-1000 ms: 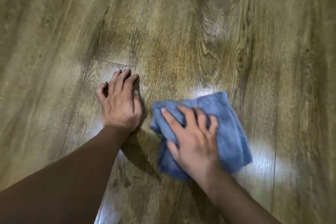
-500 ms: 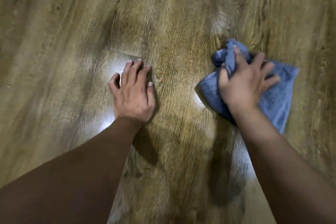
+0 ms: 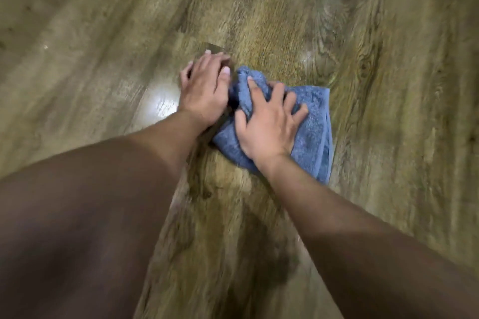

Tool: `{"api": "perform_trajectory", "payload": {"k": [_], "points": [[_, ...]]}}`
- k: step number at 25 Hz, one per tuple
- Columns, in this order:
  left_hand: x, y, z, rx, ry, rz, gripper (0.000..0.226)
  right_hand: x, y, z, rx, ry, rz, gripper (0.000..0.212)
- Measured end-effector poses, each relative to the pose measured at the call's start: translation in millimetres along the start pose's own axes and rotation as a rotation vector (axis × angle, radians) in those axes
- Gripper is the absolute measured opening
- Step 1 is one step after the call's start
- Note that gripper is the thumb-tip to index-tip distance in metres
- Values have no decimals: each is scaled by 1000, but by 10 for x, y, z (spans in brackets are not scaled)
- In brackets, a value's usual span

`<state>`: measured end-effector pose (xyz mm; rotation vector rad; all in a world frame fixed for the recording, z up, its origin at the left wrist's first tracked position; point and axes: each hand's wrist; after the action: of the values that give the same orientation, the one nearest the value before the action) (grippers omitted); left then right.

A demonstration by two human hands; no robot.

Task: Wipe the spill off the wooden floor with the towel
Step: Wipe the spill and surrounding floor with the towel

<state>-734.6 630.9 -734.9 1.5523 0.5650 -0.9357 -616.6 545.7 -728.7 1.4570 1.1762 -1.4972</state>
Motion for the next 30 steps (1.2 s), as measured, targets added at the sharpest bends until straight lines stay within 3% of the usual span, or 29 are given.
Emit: {"api": "perform_trajectory", "payload": {"k": [2, 4, 8, 16, 21, 24, 26, 30], "points": [[-267, -331, 324, -85, 135, -13, 50, -16, -16, -26, 9, -22, -22, 63], [-562, -833, 745, -205, 245, -181, 52, -1, 7, -49, 24, 6, -29, 63], [-829, -1443, 1085, -618, 232, -344, 68, 57, 12, -51, 36, 34, -10, 63], [-790, -1431, 1028, -617, 218, -422, 65, 36, -374, 27, 160, -16, -12, 62], [-796, -1426, 1037, -598, 253, -399, 66, 74, -1415, 703, -278, -95, -32, 71], [-795, -1410, 1042, -577, 272, -385, 63, 73, -1396, 728, -389, -156, -124, 70], [-796, -1428, 1043, -571, 283, -375, 62, 51, -1068, 406, -337, -125, -100, 68], [-779, -1443, 1056, -577, 292, -392, 62, 20, -308, -647, 49, -55, -29, 61]]}}
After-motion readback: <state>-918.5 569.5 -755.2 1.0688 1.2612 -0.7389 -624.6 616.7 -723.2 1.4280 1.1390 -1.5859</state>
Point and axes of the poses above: each hand's wrist, its own z-axis away from the middle knuckle, its own x-axis out of the palm, y = z × x
